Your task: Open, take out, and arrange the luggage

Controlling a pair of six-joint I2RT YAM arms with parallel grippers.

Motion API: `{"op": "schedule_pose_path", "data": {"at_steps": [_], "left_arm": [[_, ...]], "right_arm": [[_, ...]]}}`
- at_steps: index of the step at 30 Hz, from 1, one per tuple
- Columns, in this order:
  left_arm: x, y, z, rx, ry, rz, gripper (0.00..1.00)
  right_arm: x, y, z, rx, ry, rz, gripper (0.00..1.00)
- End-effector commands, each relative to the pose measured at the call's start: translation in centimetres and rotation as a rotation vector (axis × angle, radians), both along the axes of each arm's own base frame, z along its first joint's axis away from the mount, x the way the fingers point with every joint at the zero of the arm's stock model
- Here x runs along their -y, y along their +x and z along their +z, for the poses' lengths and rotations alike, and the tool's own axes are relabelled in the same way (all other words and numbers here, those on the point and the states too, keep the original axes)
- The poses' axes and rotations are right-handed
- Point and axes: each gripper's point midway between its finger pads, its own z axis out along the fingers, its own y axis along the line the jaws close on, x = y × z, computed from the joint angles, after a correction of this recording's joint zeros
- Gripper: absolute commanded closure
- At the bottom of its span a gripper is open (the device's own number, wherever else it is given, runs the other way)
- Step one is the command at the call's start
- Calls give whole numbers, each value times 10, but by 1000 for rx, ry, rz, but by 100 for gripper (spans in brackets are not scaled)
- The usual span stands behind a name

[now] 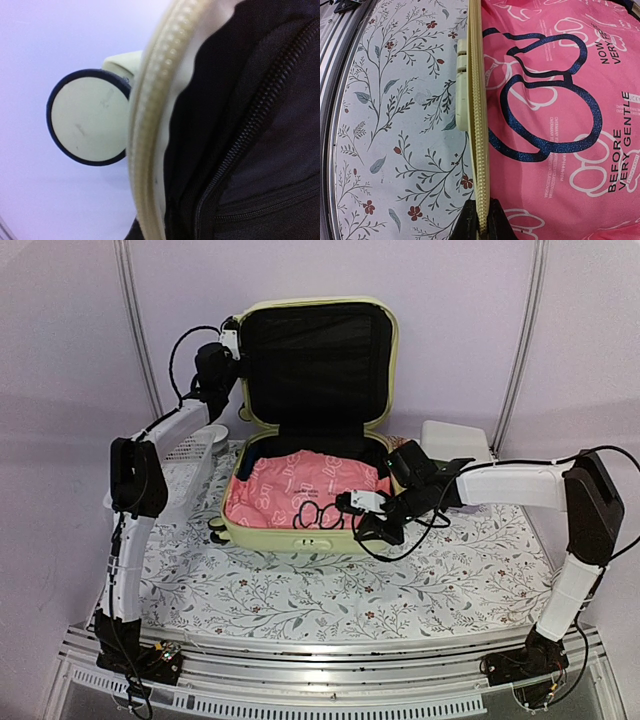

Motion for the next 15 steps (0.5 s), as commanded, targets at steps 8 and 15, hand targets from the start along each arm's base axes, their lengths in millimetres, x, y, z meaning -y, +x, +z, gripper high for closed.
{"op": "schedule_pose_path", "data": {"at_steps": [8, 15], "left_arm": [[-20, -13, 54, 175, -3, 42, 49], [-17, -32, 60, 133, -4, 11, 18]], "right_arm": [[28, 72, 1, 156, -47, -169, 93], [28, 65, 6, 137, -32, -161, 84]]}}
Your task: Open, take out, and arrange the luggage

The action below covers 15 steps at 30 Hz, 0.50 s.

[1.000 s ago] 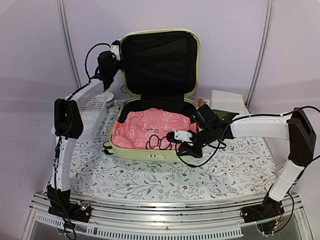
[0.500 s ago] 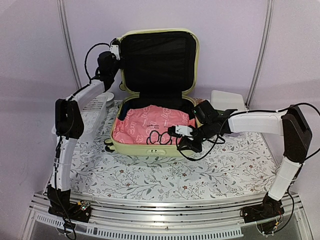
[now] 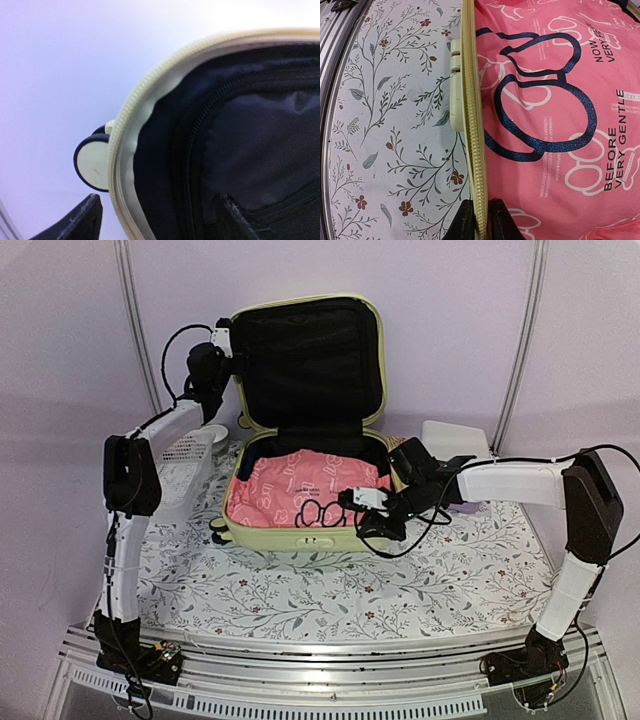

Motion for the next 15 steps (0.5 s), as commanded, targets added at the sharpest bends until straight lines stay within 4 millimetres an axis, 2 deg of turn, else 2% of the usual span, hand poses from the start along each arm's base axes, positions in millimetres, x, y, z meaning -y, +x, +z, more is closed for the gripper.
{"op": "schedule_pose_path", "data": {"at_steps": [1, 5, 7, 9, 10, 15], "left_arm": [[0, -31, 39, 37, -16, -26, 15], [2, -58, 39, -6, -39, -41, 7], [5, -79, 32, -30, -50, -53, 4], [7, -100, 32, -31, -51, -61, 2], [5, -114, 38, -27, -57, -58, 2], [5, -165, 21, -107, -91, -86, 3]], "right_arm": [[22, 55, 7, 128, -24, -153, 82], [21, 51, 19, 121, 10, -162, 55], [20, 50, 31, 128, 43, -178, 48], [21, 51, 47, 154, 89, -204, 41], [22, 50, 53, 165, 108, -216, 39], [30, 50, 83, 194, 206, -313, 33]]}}
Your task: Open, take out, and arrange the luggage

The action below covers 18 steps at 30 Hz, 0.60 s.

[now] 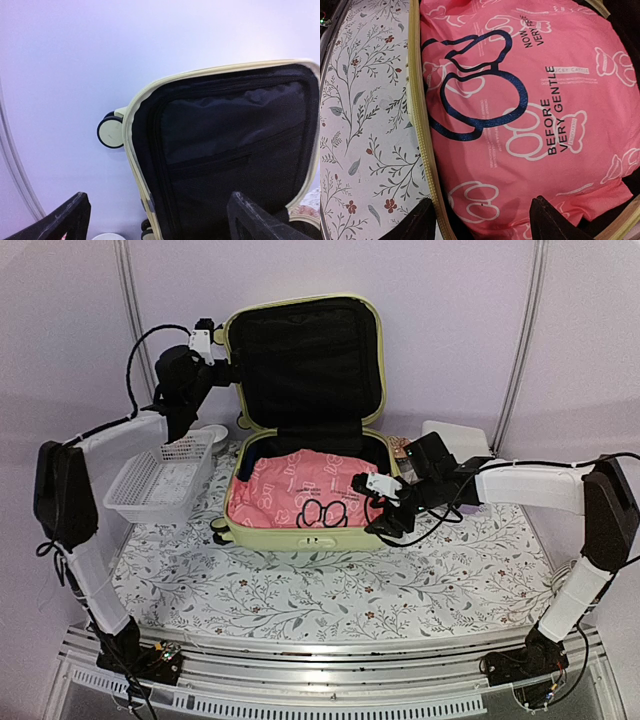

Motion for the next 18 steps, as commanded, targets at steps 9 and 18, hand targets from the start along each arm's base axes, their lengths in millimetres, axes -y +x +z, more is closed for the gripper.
{"op": "schedule_pose_path", "data": {"at_steps": [9, 18], "left_arm": [[9, -118, -71, -396, -237, -193, 2], [-3, -197, -147, -614, -292, -250, 2]], "right_arm": [[21, 28, 111, 69, 342, -307, 0], [107, 65, 129, -218, 586, -832, 1]]}}
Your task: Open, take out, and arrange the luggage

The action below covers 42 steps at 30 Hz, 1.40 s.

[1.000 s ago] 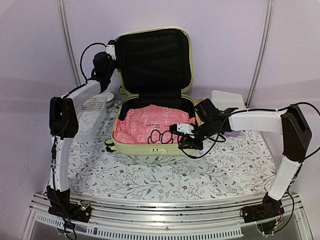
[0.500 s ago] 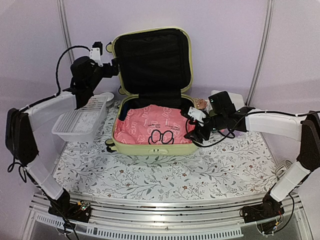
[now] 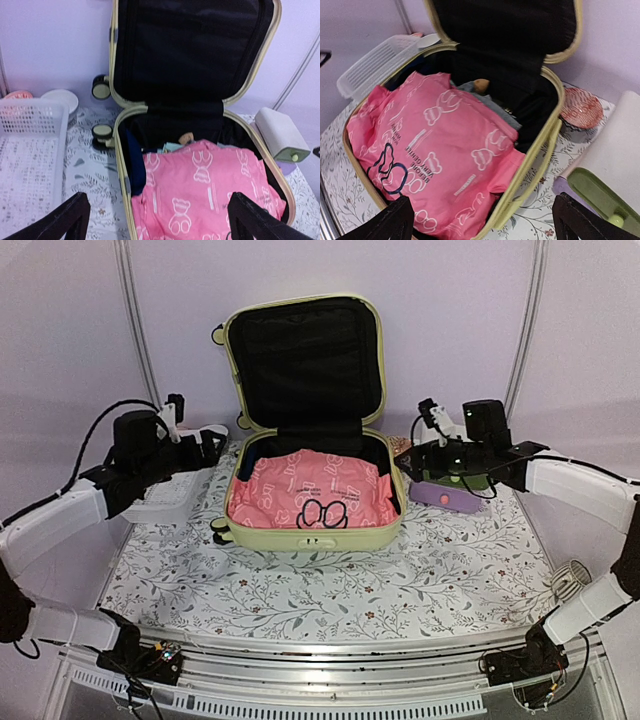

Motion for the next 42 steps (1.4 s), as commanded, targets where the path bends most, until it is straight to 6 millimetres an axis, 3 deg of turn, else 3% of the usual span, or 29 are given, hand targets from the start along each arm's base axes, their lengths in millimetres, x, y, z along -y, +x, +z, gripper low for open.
{"op": "schedule_pose_path", "data": {"at_steps": [1, 3, 5, 8, 12, 19, 21, 28, 33, 35, 38, 40, 42], "left_arm": [[-4, -34, -38, -139, -19, -29, 2], [-19, -41, -51, -165, 7, 34, 2], [-47, -39, -69, -226, -10, 150, 2], [-77, -34, -88, -307, -72, 244, 2], [-93, -21, -88, -319, -66, 264, 2], [-124, 17, -110, -427, 165, 369, 2], [-125, 28, -126, -483, 183, 367, 2], [-119, 58, -152, -536, 198, 361, 6], [-108, 64, -179, -629, 218, 288, 11], [-103, 61, -190, -661, 216, 256, 19], [-101, 54, -202, -698, 222, 233, 50], [-99, 47, -207, -723, 218, 229, 58], [-96, 38, -205, -726, 221, 222, 59]], "right_arm": [[46, 7, 22, -129, 224, -238, 1], [57, 1, 28, -90, 245, -281, 1], [65, -4, 32, -62, 255, -309, 1], [68, -11, 30, -76, 242, -309, 1], [70, -20, 21, -105, 223, -303, 1], [74, -34, 14, -105, 229, -293, 1], [74, -36, 13, -109, 234, -286, 1], [70, -39, 7, -130, 250, -270, 1], [73, -41, 2, -132, 240, -277, 1], [73, -40, 0, -130, 234, -280, 1], [72, -40, -2, -134, 230, -275, 1], [72, -40, -3, -135, 230, -271, 1], [71, -40, -4, -137, 229, -269, 1]]}}
